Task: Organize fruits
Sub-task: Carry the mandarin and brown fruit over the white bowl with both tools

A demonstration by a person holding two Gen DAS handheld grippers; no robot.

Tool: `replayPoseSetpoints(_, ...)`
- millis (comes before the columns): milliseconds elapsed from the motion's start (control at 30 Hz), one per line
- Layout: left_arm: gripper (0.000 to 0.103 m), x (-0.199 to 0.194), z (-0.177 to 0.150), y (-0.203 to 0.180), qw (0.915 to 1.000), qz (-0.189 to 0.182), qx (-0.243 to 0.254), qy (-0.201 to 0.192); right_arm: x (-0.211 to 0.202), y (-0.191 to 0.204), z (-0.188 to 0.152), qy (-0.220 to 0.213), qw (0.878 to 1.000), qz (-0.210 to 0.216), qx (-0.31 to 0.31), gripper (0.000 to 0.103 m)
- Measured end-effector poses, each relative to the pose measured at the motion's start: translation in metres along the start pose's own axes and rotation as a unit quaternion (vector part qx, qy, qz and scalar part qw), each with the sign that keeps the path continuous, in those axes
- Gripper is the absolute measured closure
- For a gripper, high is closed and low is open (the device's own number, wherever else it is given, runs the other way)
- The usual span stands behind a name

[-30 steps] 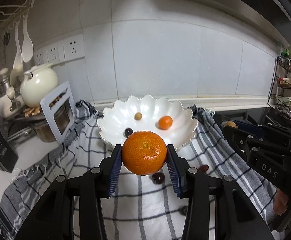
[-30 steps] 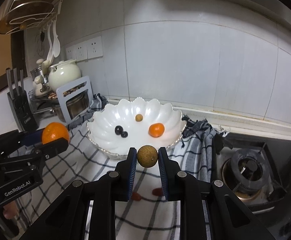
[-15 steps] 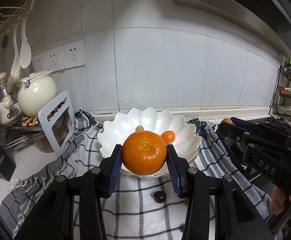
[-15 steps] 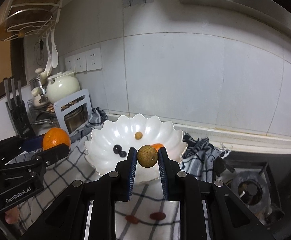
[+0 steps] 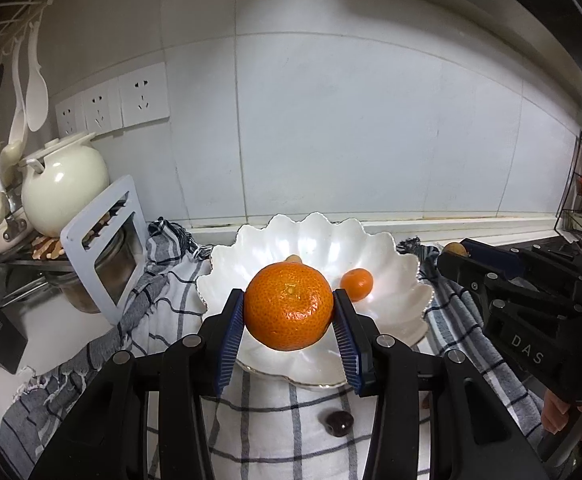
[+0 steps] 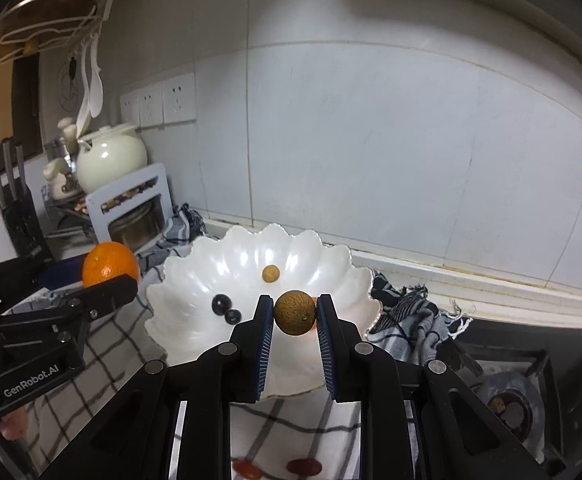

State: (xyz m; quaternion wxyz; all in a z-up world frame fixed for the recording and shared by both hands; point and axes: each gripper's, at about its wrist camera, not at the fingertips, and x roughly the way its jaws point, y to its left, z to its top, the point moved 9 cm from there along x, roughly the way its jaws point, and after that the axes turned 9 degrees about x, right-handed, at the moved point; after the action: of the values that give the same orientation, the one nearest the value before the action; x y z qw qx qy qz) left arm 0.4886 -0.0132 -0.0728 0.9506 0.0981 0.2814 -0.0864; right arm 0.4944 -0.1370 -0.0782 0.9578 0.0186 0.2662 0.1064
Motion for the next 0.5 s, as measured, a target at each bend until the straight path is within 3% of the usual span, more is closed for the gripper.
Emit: replayPoseSetpoints(500,0.06,0.064,-0.025,0.002,0.9965,-0.017,-0.007,0.082,0.061,-0.005,-0.021,0.08,0.997,-0.003,-0.003,0.079)
